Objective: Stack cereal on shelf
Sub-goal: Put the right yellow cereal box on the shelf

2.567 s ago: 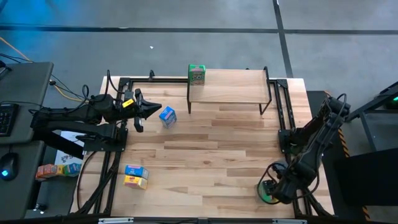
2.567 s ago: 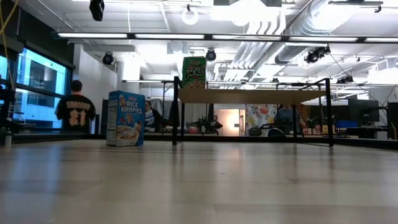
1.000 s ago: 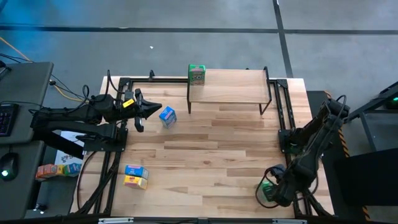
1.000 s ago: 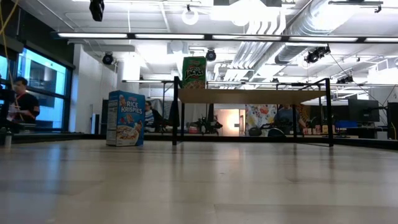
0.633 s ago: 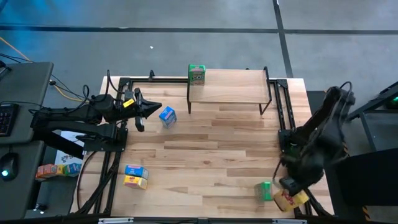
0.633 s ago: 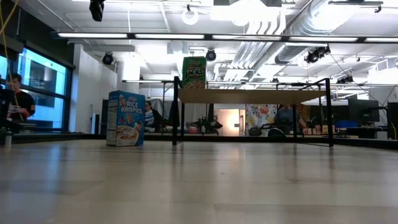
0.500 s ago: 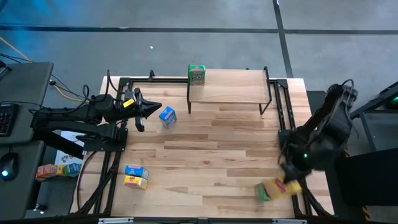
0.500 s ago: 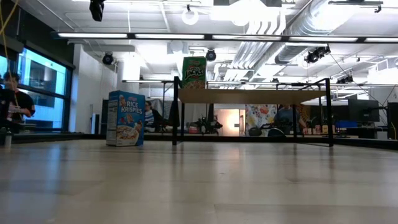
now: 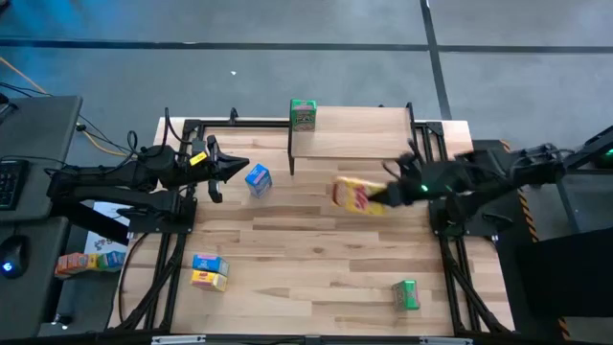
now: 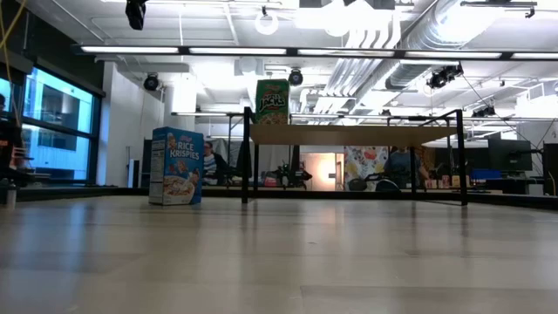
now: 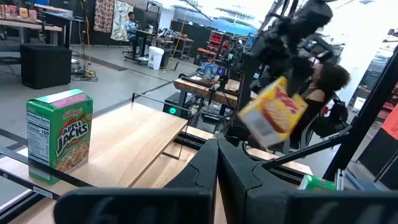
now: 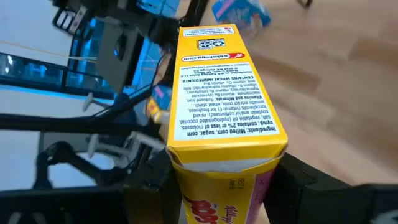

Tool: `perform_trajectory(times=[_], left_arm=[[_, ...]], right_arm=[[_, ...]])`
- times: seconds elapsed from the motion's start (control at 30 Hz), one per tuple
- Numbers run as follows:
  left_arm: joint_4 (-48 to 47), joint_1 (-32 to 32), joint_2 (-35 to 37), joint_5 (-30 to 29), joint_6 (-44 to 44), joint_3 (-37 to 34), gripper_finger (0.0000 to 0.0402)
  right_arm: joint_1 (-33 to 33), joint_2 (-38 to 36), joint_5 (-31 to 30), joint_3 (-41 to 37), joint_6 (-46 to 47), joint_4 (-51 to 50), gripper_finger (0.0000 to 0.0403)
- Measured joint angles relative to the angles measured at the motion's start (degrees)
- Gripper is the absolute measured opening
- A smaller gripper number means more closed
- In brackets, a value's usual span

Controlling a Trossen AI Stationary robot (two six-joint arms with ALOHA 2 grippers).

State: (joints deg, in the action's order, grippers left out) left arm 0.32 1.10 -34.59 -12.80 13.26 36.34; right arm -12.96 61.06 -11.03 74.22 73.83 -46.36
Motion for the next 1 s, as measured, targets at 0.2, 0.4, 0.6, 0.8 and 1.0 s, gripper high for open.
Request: perform_trajectory(times=[0.2, 0.4, 0.6, 0.8, 1.0], left_arm=[[0.01, 0.00, 0.00, 0.00, 1.66, 0.00, 0.0001], [0.02, 0.00, 0.00, 0.00, 1.65, 0.00, 0.0001], [0.02, 0.00, 0.00, 0.00, 1.64, 0.00, 0.0001], [0.02, -0.02, 0.00, 0.00, 1.64, 0.00, 0.0001], [0.02, 0.00, 0.00, 0.00, 1.66, 0.00, 0.0001]], right_arm=[[15.44, 3.81, 9.22, 1.80, -14.29, -0.42, 0.0151], [25.47, 10.84, 10.65, 15.13, -28.92, -8.97, 0.0151], [31.30, 22.72, 5.00, 31.38, -41.78, -27.75, 0.0151], [34.86, 33.91, -0.10, 40.96, -51.33, -33.44, 0.0151], [36.80, 42.61, -1.63, 45.67, -61.26, -36.19, 0.0151]])
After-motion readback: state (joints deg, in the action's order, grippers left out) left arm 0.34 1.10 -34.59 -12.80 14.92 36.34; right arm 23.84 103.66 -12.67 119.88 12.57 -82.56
